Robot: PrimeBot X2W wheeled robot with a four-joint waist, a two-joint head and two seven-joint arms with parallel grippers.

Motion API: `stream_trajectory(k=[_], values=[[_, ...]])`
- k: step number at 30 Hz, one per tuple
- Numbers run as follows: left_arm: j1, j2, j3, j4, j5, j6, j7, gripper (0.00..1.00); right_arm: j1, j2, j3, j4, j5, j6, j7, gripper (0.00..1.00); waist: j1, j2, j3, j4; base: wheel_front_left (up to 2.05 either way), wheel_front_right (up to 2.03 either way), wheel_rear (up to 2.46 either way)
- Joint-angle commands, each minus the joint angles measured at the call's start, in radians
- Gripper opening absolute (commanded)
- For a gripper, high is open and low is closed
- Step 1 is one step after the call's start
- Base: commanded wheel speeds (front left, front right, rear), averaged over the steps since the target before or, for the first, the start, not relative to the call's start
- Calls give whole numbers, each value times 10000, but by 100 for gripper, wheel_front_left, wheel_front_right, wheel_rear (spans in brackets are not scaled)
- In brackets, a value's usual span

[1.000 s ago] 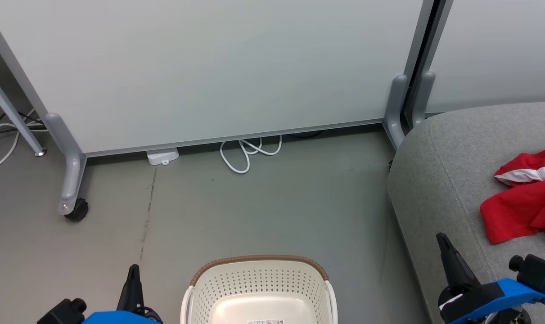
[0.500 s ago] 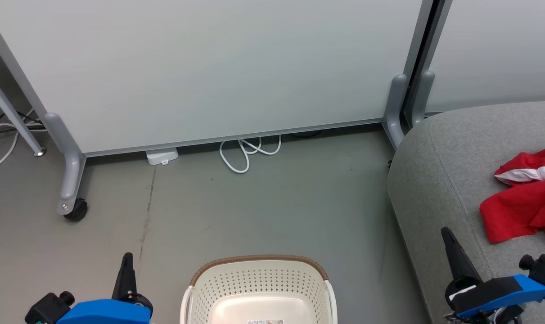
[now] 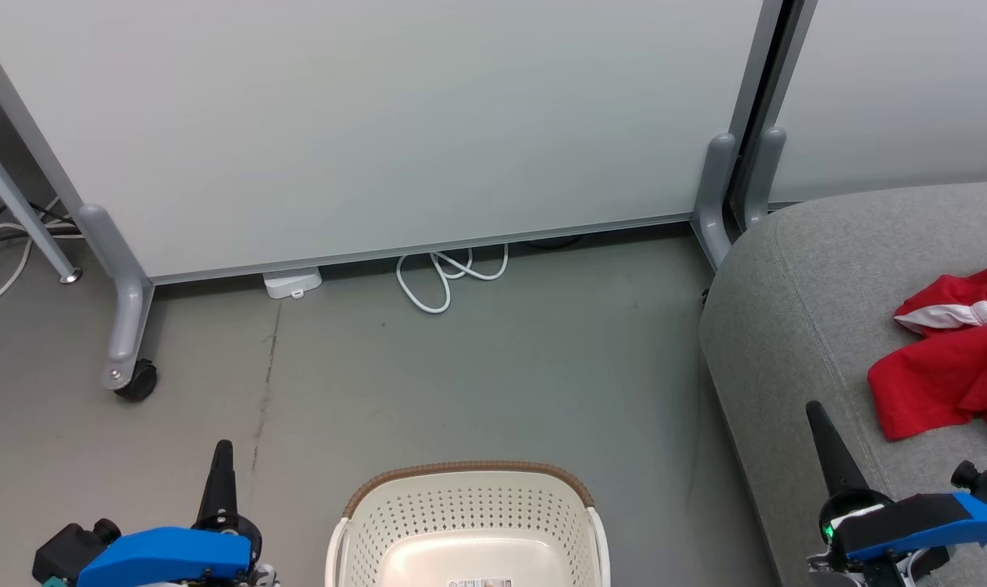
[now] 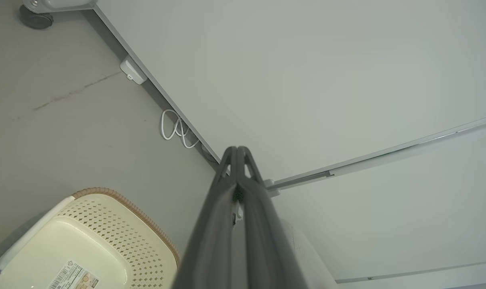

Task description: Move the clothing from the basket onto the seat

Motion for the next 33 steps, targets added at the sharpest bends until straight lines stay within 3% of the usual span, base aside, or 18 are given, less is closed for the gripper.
stream_trajectory(k=[1, 33], values=[[-219, 8, 73, -143, -155, -48, 55, 0, -245, 1, -41, -62, 227, 3, 18, 0, -1, 0, 0, -1, 0, 0, 0], [-540, -8, 480, -600, -2758, -72, 823, 0, -525, 16, -235, 230, 3326, 3, 226, 0, -1, 0, 24, -46, 0, 0, 0]])
